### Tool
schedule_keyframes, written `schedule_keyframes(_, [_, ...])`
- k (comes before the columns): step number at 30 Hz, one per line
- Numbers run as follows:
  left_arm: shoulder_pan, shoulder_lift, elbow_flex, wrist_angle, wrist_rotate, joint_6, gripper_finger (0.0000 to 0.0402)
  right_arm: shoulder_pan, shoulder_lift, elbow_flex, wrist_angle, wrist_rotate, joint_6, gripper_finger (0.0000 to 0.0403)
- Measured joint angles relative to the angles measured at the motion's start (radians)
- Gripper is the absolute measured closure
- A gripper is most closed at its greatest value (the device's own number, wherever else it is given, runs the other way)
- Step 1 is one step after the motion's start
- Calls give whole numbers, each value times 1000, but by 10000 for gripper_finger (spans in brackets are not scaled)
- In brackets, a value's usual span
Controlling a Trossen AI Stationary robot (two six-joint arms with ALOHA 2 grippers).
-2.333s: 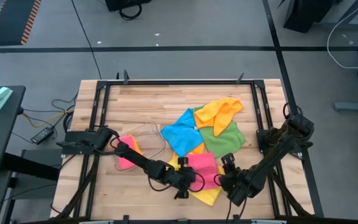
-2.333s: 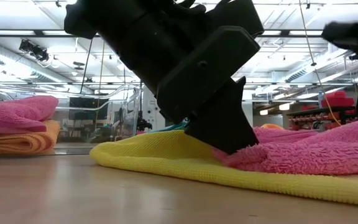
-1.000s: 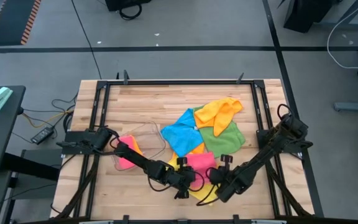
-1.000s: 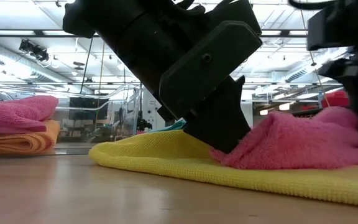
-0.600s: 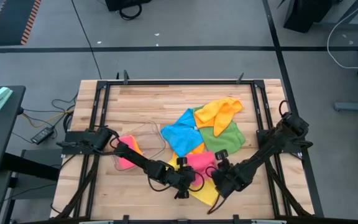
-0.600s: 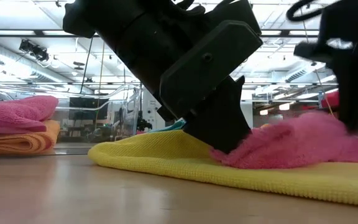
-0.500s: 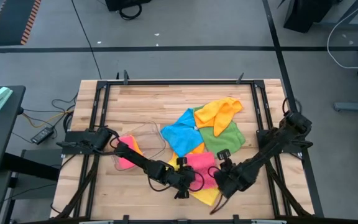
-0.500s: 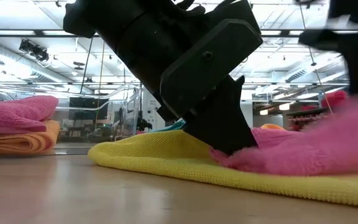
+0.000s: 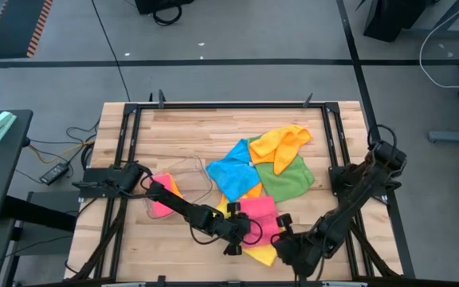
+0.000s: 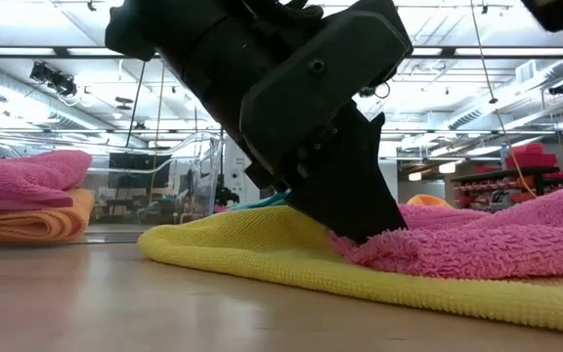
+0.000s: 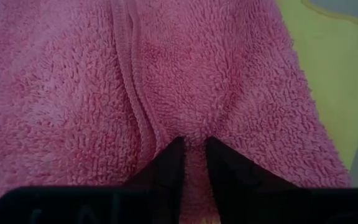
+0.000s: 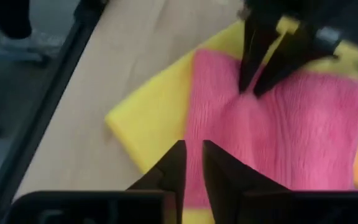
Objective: Fold microfiber towels
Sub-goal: Fold the pink microfiber cloth
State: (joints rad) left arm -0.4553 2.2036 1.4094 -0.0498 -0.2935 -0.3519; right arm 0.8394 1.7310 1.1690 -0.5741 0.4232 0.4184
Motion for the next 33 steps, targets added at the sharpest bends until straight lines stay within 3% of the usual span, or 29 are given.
schedule_keyframes(11, [-12,-41,-3,-25,29,7,293,-51,140,-2,53,39,19,216])
schedule_keyframes(18, [-21,-87,-3,-28,48,53,292,-90,56,-14,-18,56,69,216])
schedule_keyframes(23, [6,-162,-2,-152,27,29,291,-191,-19,-127,-25,0,121,217])
schedule_keyframes(33, [102,-207,-10,-298,9,78,251,-296,-266,-442,249,-67,119,218])
